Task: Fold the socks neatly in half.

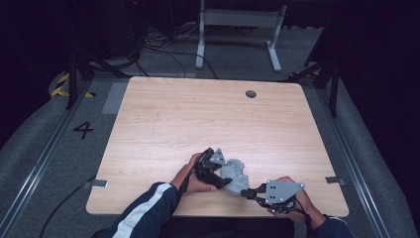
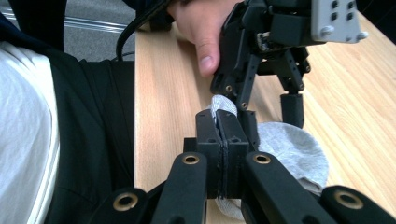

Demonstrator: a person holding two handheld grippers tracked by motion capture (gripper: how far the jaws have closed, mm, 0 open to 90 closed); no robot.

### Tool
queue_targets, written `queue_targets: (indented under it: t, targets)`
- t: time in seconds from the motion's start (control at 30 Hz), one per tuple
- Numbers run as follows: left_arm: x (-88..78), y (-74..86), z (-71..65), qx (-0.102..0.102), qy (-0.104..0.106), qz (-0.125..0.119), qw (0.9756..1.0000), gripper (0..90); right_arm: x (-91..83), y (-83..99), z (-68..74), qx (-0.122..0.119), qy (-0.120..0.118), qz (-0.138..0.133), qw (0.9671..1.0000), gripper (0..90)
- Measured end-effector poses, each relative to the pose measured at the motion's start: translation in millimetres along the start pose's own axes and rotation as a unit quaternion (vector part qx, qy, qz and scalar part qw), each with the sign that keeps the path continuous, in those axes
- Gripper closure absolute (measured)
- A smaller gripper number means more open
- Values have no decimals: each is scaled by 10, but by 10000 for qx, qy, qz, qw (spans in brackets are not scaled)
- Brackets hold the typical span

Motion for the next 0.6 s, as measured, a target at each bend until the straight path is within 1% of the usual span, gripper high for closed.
queue_targets:
  t: [0.03, 0.07, 0.17, 0.33, 0.4, 0.43, 0.47, 0.5, 0.57, 0.6]
  targets:
    - [-3, 4, 6, 72, 0, 16, 10000, 255, -7, -9, -6, -4, 22, -12, 10000, 898]
    - [-1, 1, 4, 85, 10, 3, 10000, 255, -14, -18, -13, -9, 34, -16, 10000, 898]
    - [0, 0, 3, 80, 16, -6, 10000, 256, -14, -22, -41, 22, 64, -53, 10000, 898]
    - [0, 0, 2, 72, 26, -12, 10000, 256, -40, -35, -119, 75, 230, -115, 9996, 898]
    - [-1, 0, 4, 81, 30, -2, 10000, 256, -40, -35, -146, 96, 260, -147, 9995, 898]
    - [0, -5, -2, 29, 38, -17, 10000, 257, -40, -35, -164, 106, 279, -157, 9994, 898]
    - [-7, -2, 2, 72, 72, 7, 9999, 261, -41, -35, -173, 115, 290, -159, 9994, 898]
    - [-21, 9, 20, 138, 101, 89, 9998, 266, -41, -32, -189, 116, 305, -157, 9993, 898]
    - [-38, 4, 38, 34, 82, 103, 9999, 277, -45, -17, -213, 161, 347, -160, 9991, 898]
    - [-63, 8, 73, 85, 46, 124, 9999, 278, -50, -8, -215, 192, 346, -169, 9991, 898]
Point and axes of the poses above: each handheld gripper's, and its own axes: x roughly forward along the jaws, y roughly out of its underside, z roughly to its left, the point moved 9 cm from there along x, roughly forward along the jaws, and after that the axes turned 15 degrees about -y, right-handed, at the moved point
